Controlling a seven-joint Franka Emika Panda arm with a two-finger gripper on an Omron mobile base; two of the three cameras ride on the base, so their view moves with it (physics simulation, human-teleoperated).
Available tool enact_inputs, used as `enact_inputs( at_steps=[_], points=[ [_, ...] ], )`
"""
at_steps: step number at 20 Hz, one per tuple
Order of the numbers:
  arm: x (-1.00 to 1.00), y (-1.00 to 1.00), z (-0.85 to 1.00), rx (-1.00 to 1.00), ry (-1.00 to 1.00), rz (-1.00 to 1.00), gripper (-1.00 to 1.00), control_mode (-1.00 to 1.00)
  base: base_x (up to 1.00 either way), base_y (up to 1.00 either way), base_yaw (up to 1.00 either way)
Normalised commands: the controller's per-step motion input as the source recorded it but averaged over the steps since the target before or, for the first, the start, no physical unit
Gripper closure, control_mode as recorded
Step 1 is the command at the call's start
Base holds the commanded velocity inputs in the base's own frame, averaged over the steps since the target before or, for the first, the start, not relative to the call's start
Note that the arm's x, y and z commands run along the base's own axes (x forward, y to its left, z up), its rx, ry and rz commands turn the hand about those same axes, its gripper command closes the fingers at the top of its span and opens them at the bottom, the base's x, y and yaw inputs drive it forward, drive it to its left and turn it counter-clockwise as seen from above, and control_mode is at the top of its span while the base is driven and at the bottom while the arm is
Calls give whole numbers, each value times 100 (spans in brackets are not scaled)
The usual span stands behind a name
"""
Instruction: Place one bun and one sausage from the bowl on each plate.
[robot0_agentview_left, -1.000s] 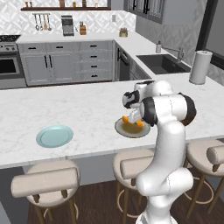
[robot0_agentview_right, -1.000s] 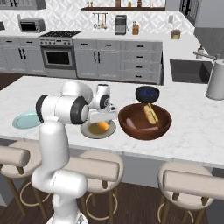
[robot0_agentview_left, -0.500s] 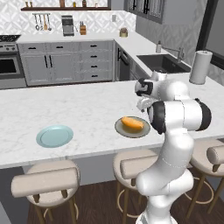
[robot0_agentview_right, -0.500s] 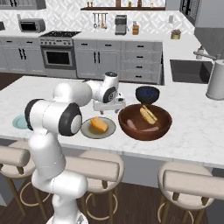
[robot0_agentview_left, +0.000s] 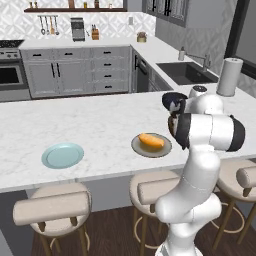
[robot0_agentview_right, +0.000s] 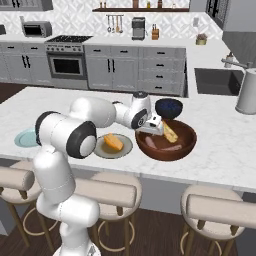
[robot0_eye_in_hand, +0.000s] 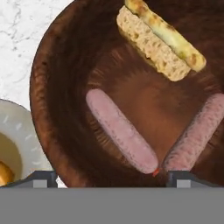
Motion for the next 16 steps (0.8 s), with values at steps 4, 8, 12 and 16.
enact_inputs(
  at_steps=[4, 8, 12, 16],
  points=[
    [36, -88, 2, 12, 34, -68, -100, -100, 0, 0, 0],
    [0, -72, -49, 3, 10, -19, -100, -100, 0, 0, 0],
    [0, -58, -43, 1, 3, -45, -100, -100, 0, 0, 0],
    [-1, -31, -48, 4, 1, -44, -100, -100, 0, 0, 0]
  ],
)
